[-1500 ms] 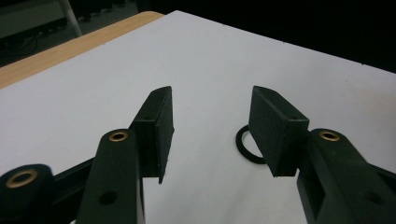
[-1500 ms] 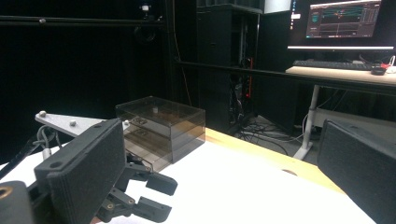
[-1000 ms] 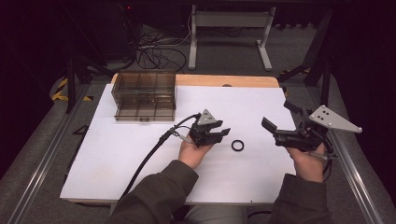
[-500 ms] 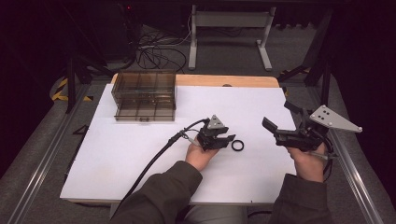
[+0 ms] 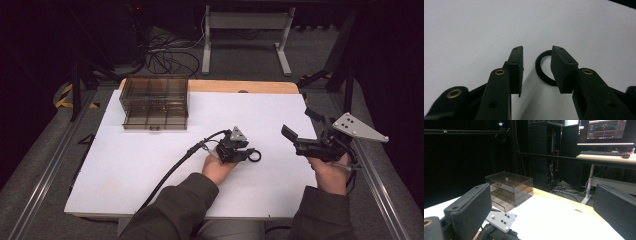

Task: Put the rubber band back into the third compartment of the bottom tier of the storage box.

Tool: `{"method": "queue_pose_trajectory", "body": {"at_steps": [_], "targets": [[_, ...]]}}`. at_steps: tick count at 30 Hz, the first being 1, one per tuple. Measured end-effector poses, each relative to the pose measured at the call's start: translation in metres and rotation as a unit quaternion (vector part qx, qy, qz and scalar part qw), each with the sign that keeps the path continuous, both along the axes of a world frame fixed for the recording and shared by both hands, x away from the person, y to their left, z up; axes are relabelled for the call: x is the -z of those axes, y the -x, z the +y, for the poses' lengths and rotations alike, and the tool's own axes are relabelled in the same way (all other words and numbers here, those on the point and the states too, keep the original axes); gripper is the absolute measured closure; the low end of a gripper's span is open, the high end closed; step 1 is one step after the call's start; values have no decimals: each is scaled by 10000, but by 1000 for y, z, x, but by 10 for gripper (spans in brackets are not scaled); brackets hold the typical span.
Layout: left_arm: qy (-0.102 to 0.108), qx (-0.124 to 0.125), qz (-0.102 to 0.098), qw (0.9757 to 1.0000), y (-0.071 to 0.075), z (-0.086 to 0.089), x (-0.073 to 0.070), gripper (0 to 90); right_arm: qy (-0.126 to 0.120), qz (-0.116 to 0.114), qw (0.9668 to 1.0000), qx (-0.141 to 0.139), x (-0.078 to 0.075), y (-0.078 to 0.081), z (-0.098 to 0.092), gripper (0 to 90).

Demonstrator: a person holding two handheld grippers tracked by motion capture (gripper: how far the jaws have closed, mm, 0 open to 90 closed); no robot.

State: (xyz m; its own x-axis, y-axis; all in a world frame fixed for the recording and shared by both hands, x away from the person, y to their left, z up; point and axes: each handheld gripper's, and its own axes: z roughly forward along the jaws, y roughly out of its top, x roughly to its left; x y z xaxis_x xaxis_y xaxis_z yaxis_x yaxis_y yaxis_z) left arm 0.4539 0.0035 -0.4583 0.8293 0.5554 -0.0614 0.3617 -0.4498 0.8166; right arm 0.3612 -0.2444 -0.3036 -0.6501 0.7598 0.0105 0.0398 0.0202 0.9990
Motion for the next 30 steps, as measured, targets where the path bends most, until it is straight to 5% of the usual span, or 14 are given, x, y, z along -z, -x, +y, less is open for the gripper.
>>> {"method": "queue_pose_trajectory", "body": {"at_steps": [11,30], "targets": [[-626,46,162,9979,-2,-16,3,701,-10,-13,10000,-3,0,0,0,27],[-904,16,-47,9959,1,-16,2,866,22,-6,10000,9,0,0,1,29]]}}
